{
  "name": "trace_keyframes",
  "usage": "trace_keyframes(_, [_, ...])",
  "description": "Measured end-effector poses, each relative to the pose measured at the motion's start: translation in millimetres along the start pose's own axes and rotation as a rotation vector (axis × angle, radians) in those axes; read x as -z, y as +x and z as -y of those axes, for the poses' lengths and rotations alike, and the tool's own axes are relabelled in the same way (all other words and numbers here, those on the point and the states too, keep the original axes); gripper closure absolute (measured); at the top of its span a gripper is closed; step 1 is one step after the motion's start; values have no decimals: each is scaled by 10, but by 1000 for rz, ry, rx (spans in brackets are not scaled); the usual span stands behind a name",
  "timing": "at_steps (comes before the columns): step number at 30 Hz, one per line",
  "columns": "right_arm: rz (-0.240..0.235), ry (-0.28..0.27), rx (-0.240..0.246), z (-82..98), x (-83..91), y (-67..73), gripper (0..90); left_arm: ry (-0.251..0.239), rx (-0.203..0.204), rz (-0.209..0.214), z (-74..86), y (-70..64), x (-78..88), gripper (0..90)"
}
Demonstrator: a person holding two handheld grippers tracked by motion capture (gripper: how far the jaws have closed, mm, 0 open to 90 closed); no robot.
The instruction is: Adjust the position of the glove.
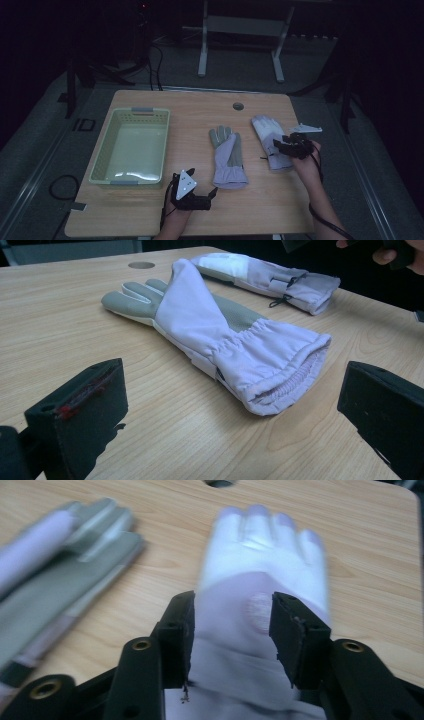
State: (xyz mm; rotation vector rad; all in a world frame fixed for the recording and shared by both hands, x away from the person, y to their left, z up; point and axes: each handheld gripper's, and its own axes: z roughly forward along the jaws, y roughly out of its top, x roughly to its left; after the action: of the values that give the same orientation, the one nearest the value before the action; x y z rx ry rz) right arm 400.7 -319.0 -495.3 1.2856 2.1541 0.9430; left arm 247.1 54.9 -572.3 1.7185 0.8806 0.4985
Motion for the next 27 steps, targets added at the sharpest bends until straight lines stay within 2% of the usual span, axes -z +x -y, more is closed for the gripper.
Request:
trace_keyframes(3, [-10,20,-3,2,-69,-119,495,0,2,0,0,1,0,0])
trace_keyframes(7, [-21,55,17,19,-218,-190,494,0,4,0,0,5,0,0])
trace_keyframes(10, [-25,76,-5,66,-355,-243,494,0,8,5,0,12,3,0])
trace_keyframes(14, [-38,67,-31,164,-480,-273,495,-2,11,5,1,13,5,0])
trace_keyframes(17, [-59,54,-46,200,-516,-311,508,0,5,5,0,9,4,0])
trace_keyframes(23, [-99,39,-44,245,-528,-325,603,2,6,4,0,10,4,0])
trace_keyframes(27, [-119,63,-47,222,-525,-338,669,1,8,2,0,11,1,0])
